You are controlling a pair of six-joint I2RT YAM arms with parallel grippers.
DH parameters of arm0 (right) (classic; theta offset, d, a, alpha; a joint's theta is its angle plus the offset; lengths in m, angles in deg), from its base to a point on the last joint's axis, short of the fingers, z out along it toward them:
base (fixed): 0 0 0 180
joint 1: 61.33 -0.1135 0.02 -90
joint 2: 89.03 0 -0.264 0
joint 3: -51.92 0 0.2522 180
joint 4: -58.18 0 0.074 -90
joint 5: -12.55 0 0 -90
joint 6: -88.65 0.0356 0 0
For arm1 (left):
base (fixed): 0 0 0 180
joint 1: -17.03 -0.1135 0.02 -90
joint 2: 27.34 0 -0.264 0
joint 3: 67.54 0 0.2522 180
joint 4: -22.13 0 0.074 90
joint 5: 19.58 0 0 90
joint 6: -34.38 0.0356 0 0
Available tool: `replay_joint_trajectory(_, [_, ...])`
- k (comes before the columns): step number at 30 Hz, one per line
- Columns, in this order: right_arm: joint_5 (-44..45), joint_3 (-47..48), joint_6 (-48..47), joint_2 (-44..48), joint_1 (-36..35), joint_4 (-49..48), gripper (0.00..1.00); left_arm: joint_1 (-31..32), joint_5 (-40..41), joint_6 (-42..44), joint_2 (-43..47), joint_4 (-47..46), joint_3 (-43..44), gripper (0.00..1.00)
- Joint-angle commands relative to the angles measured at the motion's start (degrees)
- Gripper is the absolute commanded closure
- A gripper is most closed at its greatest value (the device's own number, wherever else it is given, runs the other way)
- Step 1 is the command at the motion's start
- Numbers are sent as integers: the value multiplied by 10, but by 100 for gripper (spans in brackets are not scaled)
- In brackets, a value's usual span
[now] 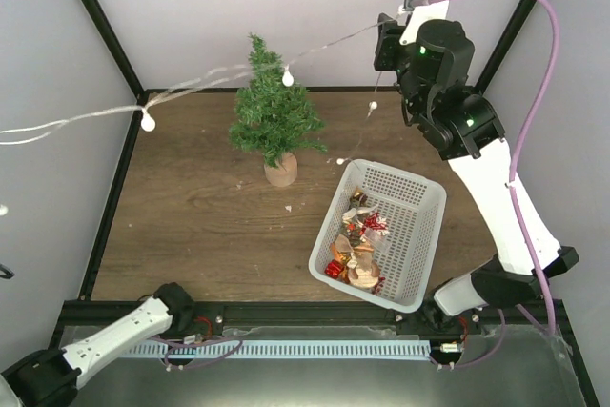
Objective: Decorate the small christmas tree
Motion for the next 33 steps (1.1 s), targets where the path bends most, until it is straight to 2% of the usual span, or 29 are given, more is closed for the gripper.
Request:
replay_joint_trajectory(1, [-38, -2, 30, -3, 26, 14, 59, 55, 67, 40, 21, 4, 21, 100])
replay_joint_trajectory(10, [-59, -8, 57, -23, 50, 34, 55, 90, 112, 68, 51, 10, 26, 100])
replay_joint_trajectory(17, [-70, -29, 71, -23, 67, 39, 46, 112, 148, 98, 53, -3, 90, 100])
replay_joint_trajectory(27, [-83, -51, 84, -24, 90, 34, 38, 118, 163, 115, 76, -27, 71, 100])
replay_joint_trajectory(30, [-101, -59, 91, -23, 102, 31, 39, 120, 168, 119, 77, -29, 78, 100])
replay_joint_trajectory(33, [-111, -56, 90, -24, 106, 25, 46, 120, 171, 120, 83, -29, 70, 100])
